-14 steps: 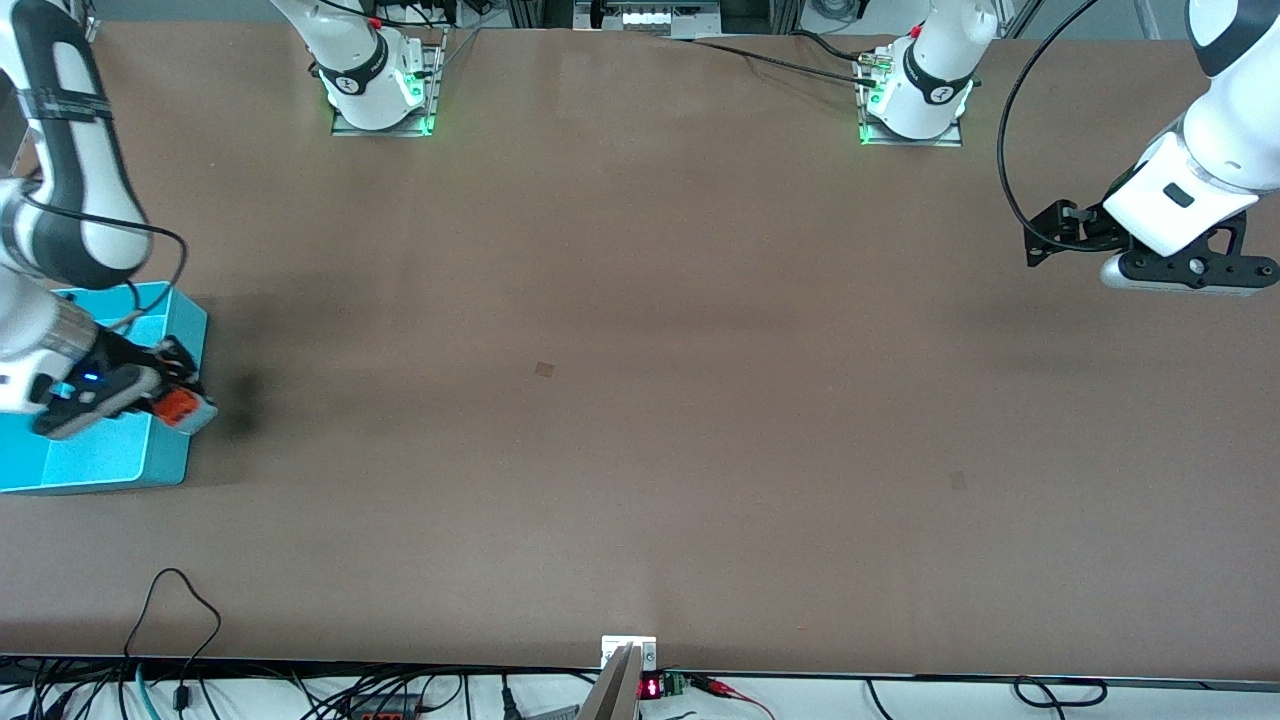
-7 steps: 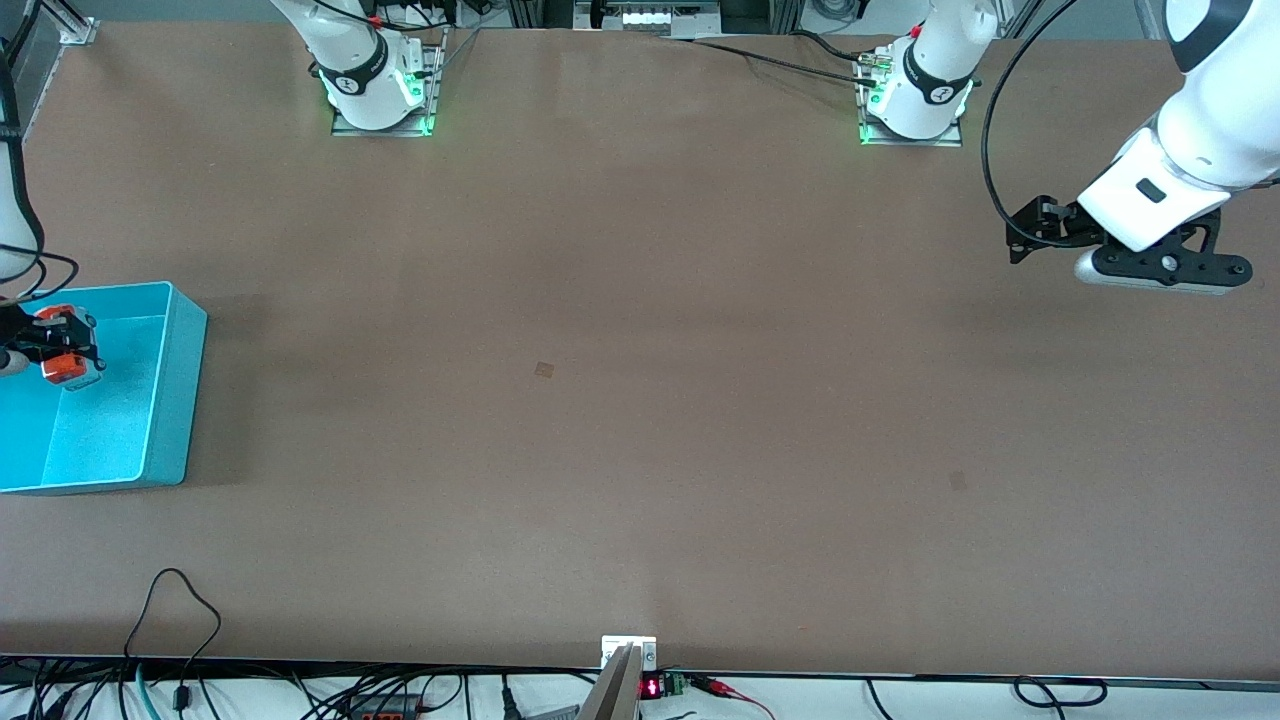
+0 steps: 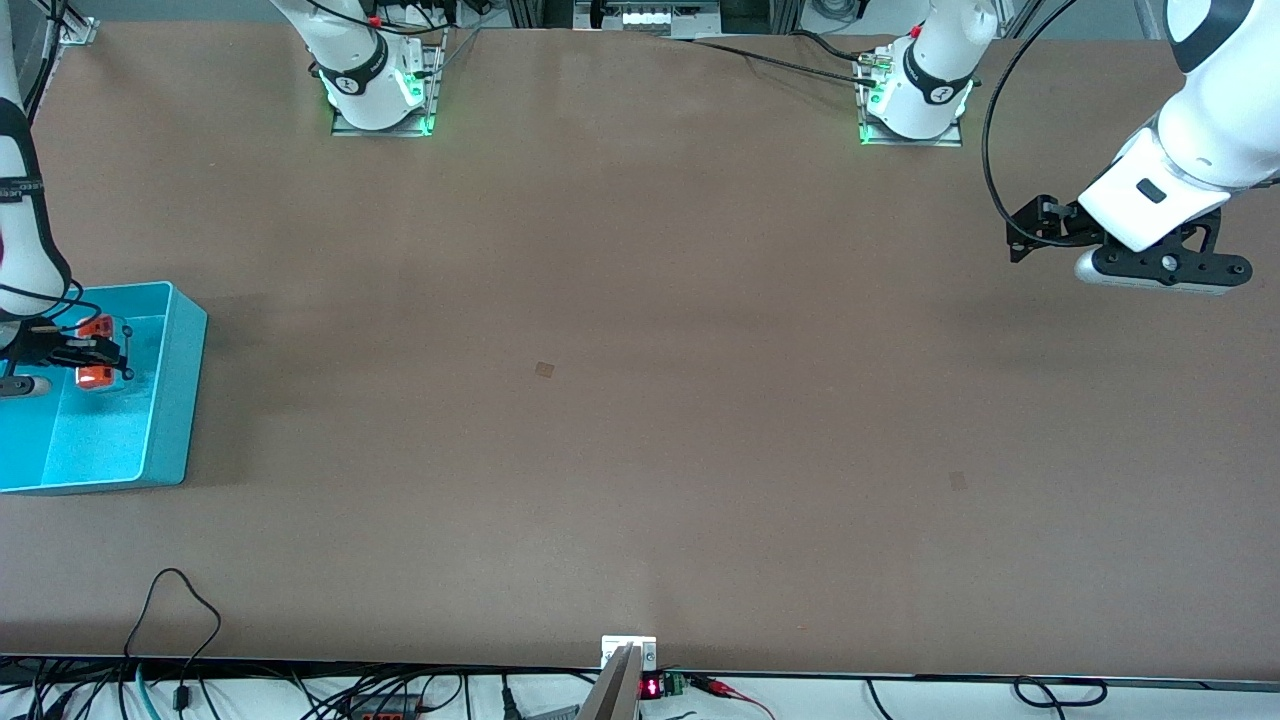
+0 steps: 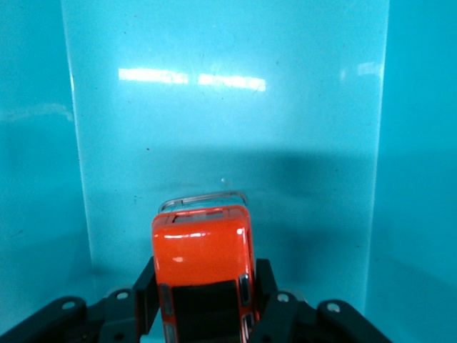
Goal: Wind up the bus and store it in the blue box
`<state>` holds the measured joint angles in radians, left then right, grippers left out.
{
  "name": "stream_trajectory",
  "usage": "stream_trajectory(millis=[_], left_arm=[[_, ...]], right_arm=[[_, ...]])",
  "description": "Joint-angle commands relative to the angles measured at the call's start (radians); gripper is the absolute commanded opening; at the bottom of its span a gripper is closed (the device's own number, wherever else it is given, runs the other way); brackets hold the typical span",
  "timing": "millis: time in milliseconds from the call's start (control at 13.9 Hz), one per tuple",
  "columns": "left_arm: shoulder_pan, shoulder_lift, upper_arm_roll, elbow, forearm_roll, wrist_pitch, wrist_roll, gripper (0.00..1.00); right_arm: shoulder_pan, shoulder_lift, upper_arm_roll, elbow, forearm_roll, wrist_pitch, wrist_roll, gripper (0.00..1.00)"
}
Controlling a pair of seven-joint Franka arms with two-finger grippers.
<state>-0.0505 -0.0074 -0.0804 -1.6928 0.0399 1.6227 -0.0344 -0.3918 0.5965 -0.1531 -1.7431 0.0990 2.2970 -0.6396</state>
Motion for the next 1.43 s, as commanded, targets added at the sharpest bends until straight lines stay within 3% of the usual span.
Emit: stream_trajectory(millis=[0,359,574,717,789,861,1004,1363], left_arm=[[0.006,-0.009,-0.002,0.016,-0.017,-0.026,0.011,1.00],[0.009,-0.008,-0.001,0.018,-0.017,-0.026,0.014,1.00],[0.011,-0.008,0.005,0.018,-0.017,-0.027,0.014,1.00],[0.009,-0.008,0.004,0.018,-0.017,-0.026,0.014,1.00],[0.011,-0.008,0.004,0.018,-0.017,-0.026,0.014,1.00],[0.011,-0.008,0.004,0.018,-0.017,-0.026,0.014,1.00],[0.011,-0.008,0.004,0.018,-0.017,-0.026,0.014,1.00],[0.009,-0.008,0.004,0.018,-0.017,-0.026,0.014,1.00]], right_arm=[[-0.007,0.028,-0.022,0.020,0.041,-0.019,0.015,0.00],[-0.012,0.040,-0.031,0.014,0.041,-0.030,0.067,0.01],[-0.010,0.040,-0.033,0.016,0.035,-0.027,0.067,0.29],[-0.012,0.042,-0.033,0.016,0.027,-0.019,0.037,0.35],[-0.013,0.046,-0.033,0.017,0.033,-0.013,0.009,0.80],[-0.024,0.048,-0.033,0.017,0.039,-0.007,-0.023,0.83],[-0.026,0.042,-0.033,0.019,0.044,-0.001,-0.037,1.00],[0.019,-0.099,-0.020,0.023,0.035,-0.065,-0.035,1.00]])
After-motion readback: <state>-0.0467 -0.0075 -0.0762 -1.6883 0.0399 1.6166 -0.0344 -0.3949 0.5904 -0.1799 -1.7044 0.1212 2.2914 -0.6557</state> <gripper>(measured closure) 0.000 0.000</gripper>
